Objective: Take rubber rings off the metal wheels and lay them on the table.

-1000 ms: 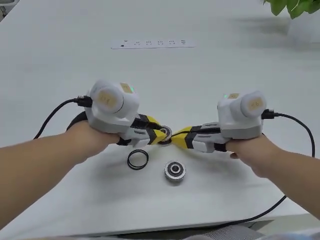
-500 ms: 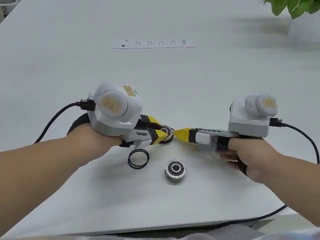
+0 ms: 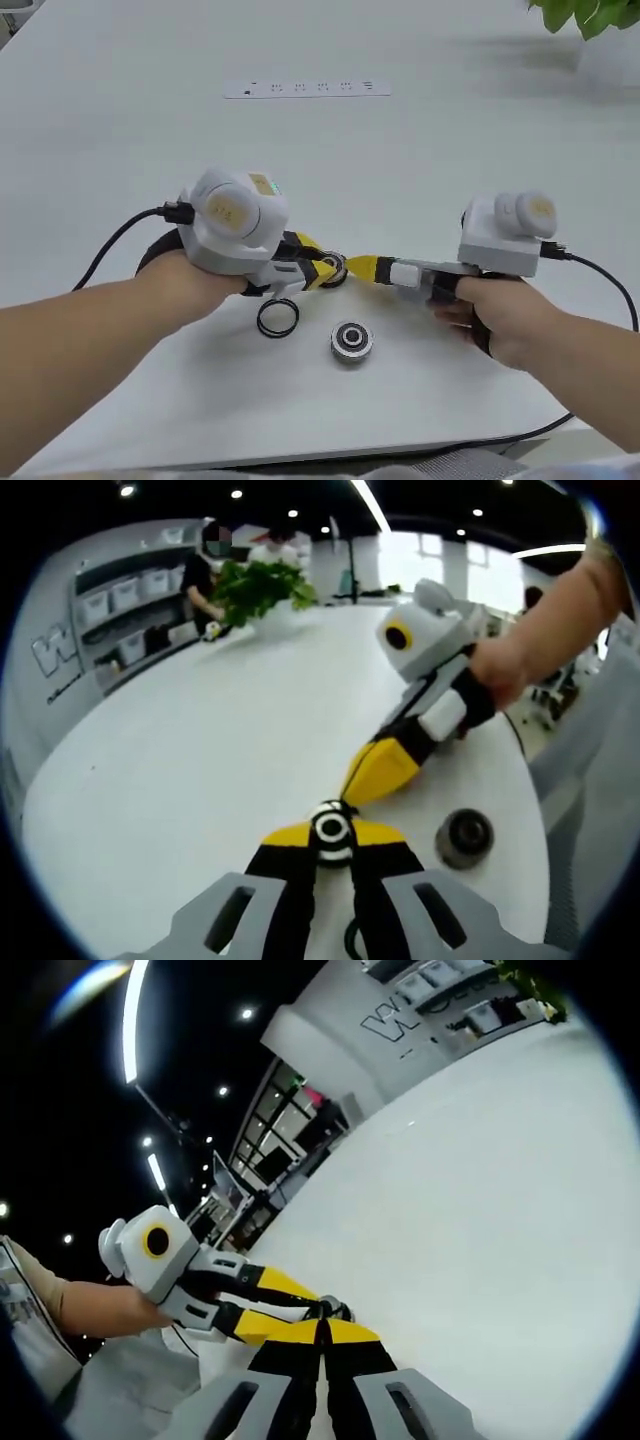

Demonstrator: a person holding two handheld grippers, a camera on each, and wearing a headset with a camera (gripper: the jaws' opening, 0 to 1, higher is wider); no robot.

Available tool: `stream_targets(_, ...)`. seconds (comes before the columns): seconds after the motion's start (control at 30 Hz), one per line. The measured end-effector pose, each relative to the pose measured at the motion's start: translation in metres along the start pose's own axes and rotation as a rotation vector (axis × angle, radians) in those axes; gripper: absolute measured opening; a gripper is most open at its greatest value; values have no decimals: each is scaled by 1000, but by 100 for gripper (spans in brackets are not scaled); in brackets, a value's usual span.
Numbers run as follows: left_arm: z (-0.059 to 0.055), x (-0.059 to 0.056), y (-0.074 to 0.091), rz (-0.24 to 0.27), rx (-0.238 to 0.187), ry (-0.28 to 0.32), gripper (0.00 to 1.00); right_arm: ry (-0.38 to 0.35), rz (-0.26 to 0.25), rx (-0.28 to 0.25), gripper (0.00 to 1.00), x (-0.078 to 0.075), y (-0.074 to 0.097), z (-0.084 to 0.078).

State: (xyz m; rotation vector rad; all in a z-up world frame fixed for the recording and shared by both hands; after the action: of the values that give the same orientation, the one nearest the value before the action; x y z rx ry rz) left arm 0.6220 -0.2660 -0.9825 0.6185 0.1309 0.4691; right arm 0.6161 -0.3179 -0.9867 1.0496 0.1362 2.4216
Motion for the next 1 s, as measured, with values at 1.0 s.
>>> stream_targets(1.0,0,1,0,-3,-18,8,13,-39,156,30,0,23,1,-1)
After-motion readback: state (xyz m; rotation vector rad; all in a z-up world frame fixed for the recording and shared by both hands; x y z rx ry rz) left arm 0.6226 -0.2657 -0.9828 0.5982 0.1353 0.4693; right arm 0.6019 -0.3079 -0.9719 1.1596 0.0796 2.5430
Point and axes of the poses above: the centre of the closed fingertips' face, and the gripper's own axes: y roughly backward along the fingers, x roughly to its left, z roughly out of its top, the point moved 3 cm from there along y, roughly backward along the fingers, and after that the axes turned 2 degrees about y, right-handed, at the moved point
